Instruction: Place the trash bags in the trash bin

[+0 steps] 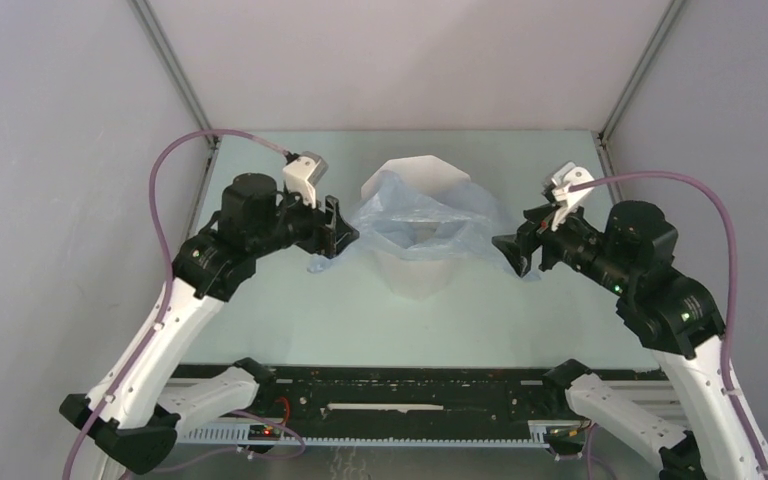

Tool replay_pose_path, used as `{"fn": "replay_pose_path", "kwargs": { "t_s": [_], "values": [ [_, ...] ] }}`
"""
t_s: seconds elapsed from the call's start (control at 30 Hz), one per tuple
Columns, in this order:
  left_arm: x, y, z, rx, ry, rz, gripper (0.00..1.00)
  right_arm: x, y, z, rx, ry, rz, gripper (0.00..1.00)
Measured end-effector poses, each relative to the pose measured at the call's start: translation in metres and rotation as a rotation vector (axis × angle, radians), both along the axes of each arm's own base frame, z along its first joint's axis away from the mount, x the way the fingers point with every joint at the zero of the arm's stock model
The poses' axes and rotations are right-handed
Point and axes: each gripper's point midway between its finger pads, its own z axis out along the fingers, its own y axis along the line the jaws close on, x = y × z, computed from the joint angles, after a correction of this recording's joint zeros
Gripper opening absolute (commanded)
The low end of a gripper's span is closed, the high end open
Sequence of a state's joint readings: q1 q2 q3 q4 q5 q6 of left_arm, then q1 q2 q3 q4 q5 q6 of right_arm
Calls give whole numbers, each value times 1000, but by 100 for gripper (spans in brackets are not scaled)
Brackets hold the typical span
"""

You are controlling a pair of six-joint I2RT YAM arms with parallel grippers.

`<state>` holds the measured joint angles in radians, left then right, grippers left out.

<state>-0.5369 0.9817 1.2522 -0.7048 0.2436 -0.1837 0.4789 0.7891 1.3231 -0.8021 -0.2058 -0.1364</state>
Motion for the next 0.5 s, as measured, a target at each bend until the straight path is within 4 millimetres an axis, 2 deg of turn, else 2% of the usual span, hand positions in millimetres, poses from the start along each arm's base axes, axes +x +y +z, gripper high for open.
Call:
{"fn": "replay_pose_path", "kwargs": {
  "t_s": [0.13, 0.17, 0.27, 0.33, 0.4, 0.43, 0.5],
  "values": [
    [11, 5, -1, 35, -7, 45, 65, 8, 13, -5, -50, -18, 42, 70],
    [12, 5, 0, 37, -10, 51, 62, 11, 16, -5, -57, -22, 43, 63],
    [18, 7, 7, 44, -29, 70, 57, 25, 20, -7, -69, -33, 18, 29],
    [22, 7, 10, 51, -37, 78, 52, 37, 20, -8, -63, -28, -20, 15],
    [27, 7, 10, 59, -36, 86, 41, 48, 21, -11, -59, -23, -39, 0],
    [30, 5, 10, 63, -32, 88, 33, 53, 21, -13, -54, -10, -50, 0],
    [37, 2, 9, 65, -18, 92, 30, 62, 21, -20, -43, 25, -58, 0]
  ]
}}
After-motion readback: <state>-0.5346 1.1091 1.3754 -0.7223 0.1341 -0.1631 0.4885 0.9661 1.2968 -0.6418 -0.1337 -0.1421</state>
